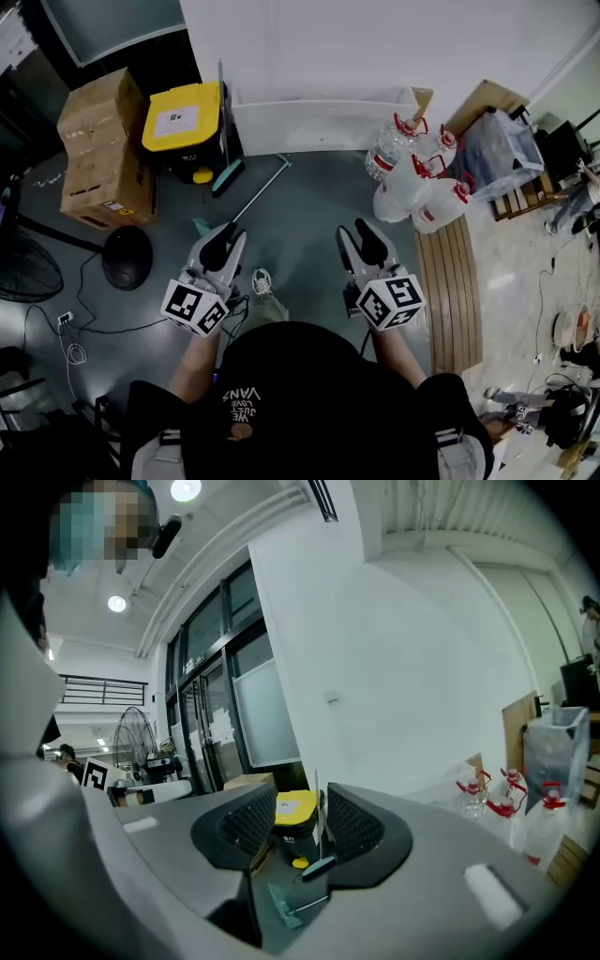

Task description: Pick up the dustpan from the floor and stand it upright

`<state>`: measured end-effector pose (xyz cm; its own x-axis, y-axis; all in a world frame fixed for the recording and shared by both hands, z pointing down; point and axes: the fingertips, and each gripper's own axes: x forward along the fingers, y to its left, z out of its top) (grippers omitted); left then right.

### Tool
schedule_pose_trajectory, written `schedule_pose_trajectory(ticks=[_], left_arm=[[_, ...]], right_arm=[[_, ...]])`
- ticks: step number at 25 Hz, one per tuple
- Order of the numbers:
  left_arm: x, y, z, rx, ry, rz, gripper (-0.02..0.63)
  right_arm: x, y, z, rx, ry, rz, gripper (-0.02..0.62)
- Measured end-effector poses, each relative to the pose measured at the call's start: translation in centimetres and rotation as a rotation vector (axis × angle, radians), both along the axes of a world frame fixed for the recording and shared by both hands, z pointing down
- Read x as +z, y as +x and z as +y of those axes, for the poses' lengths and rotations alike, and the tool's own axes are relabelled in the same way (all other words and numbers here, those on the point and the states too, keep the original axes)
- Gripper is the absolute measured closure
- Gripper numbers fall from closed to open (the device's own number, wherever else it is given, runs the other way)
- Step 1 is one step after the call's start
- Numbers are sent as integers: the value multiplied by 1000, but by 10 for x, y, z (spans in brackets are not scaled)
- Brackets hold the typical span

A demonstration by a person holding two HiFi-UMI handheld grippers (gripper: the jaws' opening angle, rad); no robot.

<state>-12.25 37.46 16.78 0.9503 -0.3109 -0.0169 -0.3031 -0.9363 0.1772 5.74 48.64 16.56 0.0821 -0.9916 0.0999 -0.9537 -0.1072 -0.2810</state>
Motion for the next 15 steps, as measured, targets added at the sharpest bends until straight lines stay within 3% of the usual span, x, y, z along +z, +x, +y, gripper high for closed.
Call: schedule_pose_trajectory(ticks=[5, 15], left_arm=[[11, 13, -73, 14, -27, -30, 441], [33, 38, -182, 89, -40, -90, 423]], right_arm=[[3, 11, -81, -10, -21, 1, 446], [20, 32, -203, 22, -54, -9, 418]])
